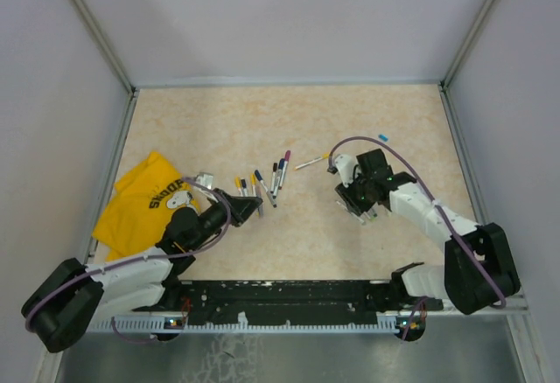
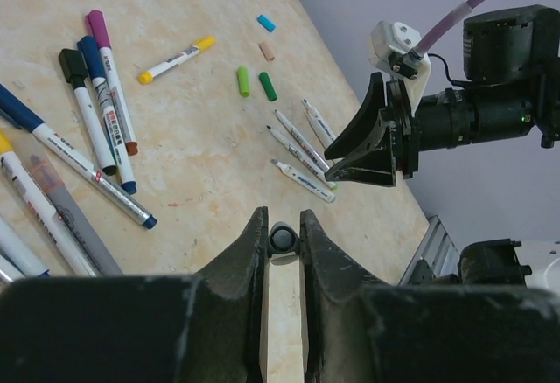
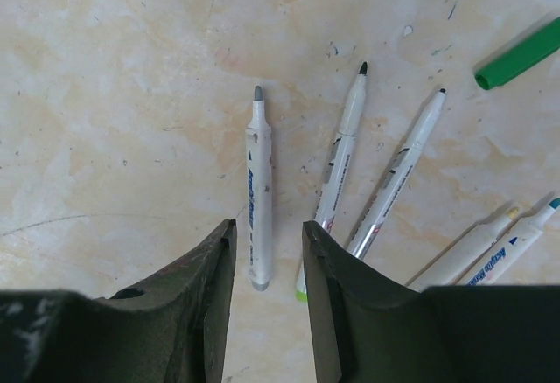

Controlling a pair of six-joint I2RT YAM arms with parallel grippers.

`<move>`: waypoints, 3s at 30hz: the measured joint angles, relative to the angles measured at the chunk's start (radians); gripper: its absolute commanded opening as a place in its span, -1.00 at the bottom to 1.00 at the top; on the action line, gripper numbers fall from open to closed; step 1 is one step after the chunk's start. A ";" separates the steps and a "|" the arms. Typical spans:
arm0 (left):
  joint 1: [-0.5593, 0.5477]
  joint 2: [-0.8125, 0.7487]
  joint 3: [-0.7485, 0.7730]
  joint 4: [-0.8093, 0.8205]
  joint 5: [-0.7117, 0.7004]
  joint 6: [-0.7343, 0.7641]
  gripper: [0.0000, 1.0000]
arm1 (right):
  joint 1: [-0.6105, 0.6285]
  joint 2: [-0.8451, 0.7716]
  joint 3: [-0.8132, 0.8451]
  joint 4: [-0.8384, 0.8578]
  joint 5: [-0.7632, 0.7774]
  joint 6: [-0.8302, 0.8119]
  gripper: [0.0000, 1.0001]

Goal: Open the pen caps
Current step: Place the pen cap at the center of the board, then pick up the pen from the center of the board.

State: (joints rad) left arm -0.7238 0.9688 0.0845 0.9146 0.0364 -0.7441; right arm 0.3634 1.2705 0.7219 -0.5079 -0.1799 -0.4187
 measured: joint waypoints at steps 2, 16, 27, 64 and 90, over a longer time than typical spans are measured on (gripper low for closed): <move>0.000 0.021 0.008 0.007 0.014 -0.002 -1.00 | 0.000 -0.009 0.000 -0.003 0.003 0.000 -0.25; -0.074 0.216 0.117 0.032 0.069 -0.006 -1.00 | 0.000 -0.087 0.000 -0.003 0.006 -0.008 -0.22; -0.183 0.416 0.338 -0.087 -0.006 0.053 -1.00 | -0.011 -0.140 0.000 -0.002 0.034 -0.008 -0.22; -0.179 1.202 1.420 -0.952 -0.130 0.401 -0.03 | -0.151 -0.214 0.000 0.013 0.065 -0.003 -0.22; -0.005 0.916 1.363 -1.033 -0.101 0.768 0.72 | -0.151 -0.214 0.000 0.013 0.037 -0.006 -0.25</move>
State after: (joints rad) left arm -0.7284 1.8843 1.4479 -0.1188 -0.0647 0.0238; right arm 0.2127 1.0569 0.7219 -0.4950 -0.1432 -0.4252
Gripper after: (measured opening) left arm 0.788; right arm 0.379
